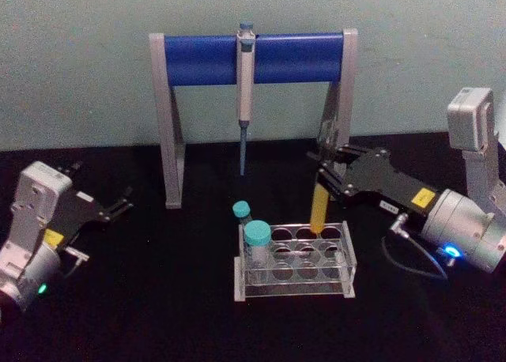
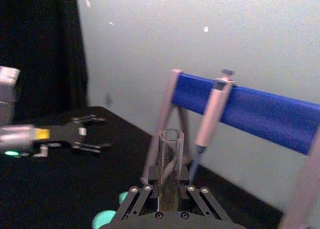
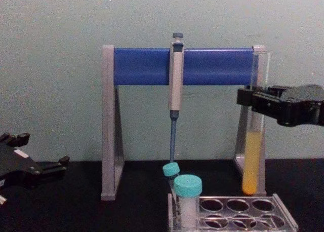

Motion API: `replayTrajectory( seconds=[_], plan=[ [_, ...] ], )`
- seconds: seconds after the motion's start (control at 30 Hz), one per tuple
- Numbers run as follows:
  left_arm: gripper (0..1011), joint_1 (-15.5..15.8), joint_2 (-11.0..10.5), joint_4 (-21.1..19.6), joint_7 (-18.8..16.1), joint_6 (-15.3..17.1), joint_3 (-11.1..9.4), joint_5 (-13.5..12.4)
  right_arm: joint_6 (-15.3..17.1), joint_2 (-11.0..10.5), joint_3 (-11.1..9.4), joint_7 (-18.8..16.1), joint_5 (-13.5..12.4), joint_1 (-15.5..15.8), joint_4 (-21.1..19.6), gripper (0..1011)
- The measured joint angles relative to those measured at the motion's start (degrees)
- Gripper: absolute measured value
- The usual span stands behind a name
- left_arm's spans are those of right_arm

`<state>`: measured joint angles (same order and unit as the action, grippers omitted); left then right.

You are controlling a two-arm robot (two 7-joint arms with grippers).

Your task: Pick up the test tube from the test tube rack, shake it, then place it back into the test tube rack.

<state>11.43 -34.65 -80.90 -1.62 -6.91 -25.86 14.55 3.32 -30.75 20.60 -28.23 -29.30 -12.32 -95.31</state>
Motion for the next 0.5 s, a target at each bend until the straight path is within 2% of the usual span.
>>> replayTrajectory(
  seconds=[0.17, 0.3, 0.47, 0.5],
  plan=[
    [1001, 0.0, 0.0, 0.0, 0.0, 0.0, 0.0, 0.0, 0.85, 0.49, 0.98, -2.1, -2.92, -0.45, 0.16, 225],
    [1001, 0.0, 0.0, 0.0, 0.0, 0.0, 0.0, 0.0, -0.06, 2.18, 2.04, -2.97, -4.72, -2.02, 2.44, 225],
    [1001, 0.0, 0.0, 0.0, 0.0, 0.0, 0.0, 0.0, -2.47, 3.78, 2.66, -2.14, -4.78, -3.47, 4.9, 225],
    [1001, 0.0, 0.0, 0.0, 0.0, 0.0, 0.0, 0.0, -3.47, 4.23, 2.74, -1.47, -4.14, -3.91, 5.7, 225]
  ],
)
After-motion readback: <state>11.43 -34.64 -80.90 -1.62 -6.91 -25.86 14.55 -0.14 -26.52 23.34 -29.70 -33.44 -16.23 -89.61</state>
